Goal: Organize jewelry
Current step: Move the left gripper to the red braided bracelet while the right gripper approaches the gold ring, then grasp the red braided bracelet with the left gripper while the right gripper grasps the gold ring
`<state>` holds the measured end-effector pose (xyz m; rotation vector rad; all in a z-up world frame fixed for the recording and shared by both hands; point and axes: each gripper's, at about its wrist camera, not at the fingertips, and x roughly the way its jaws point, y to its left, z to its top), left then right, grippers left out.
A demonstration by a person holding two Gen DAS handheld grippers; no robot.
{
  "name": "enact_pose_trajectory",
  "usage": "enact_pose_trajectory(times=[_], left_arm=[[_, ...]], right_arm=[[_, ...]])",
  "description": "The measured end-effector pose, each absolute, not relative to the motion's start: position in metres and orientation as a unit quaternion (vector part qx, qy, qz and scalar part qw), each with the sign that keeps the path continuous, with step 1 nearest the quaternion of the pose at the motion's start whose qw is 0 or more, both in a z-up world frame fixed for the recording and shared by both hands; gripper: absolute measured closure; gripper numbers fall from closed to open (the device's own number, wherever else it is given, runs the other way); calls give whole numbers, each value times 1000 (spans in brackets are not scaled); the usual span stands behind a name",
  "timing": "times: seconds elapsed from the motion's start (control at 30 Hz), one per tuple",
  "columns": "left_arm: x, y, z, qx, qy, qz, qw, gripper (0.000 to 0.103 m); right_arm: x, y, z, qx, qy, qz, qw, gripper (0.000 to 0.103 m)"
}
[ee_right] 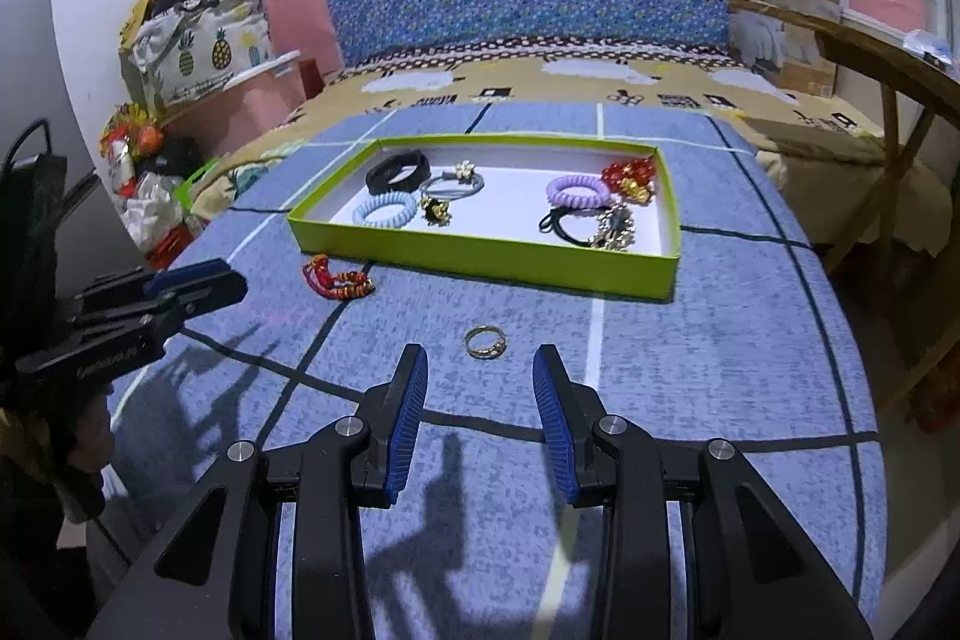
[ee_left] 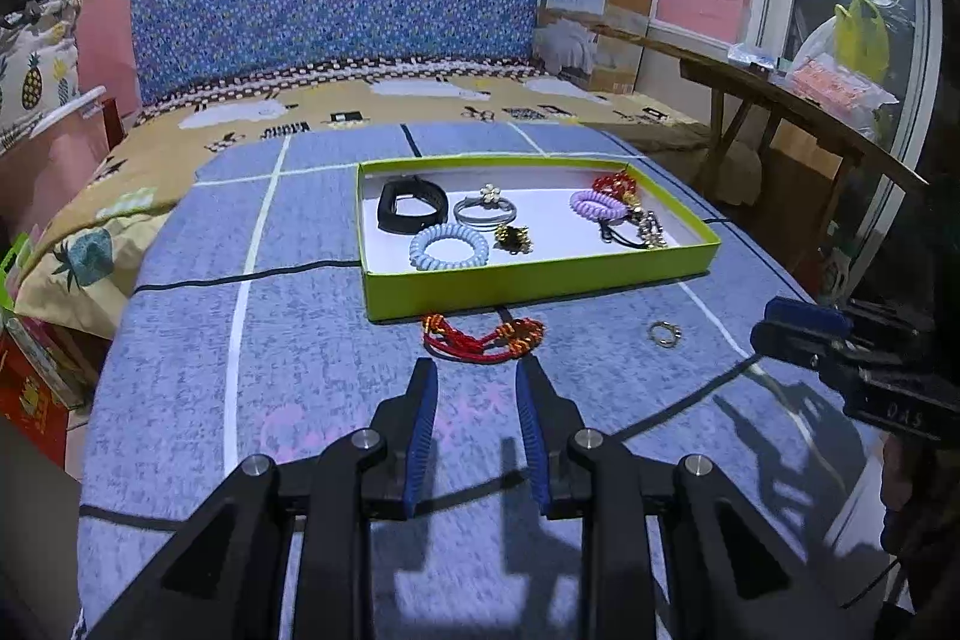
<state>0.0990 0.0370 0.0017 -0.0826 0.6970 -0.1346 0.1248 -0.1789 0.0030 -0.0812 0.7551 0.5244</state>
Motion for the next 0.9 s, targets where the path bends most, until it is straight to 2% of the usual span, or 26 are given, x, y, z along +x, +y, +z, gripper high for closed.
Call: enact_pose_trajectory(times=[0.17, 0.77, 0.83, 0.9], left_arm=[[117, 42, -5, -51, 350, -70, 933, 63], [167, 42, -28, -70, 417, -42, 905, 63], [168, 40, -28, -68, 418, -41, 905, 67], [168, 36, -28, -60, 419, -43, 905, 76]], right_arm=[[136, -171, -7, -47, 378, 254, 889, 65], [162, -155, -29, -74, 416, 245, 873, 65], [164, -153, -29, -78, 417, 244, 872, 65], [165, -151, -29, -86, 417, 243, 872, 65]])
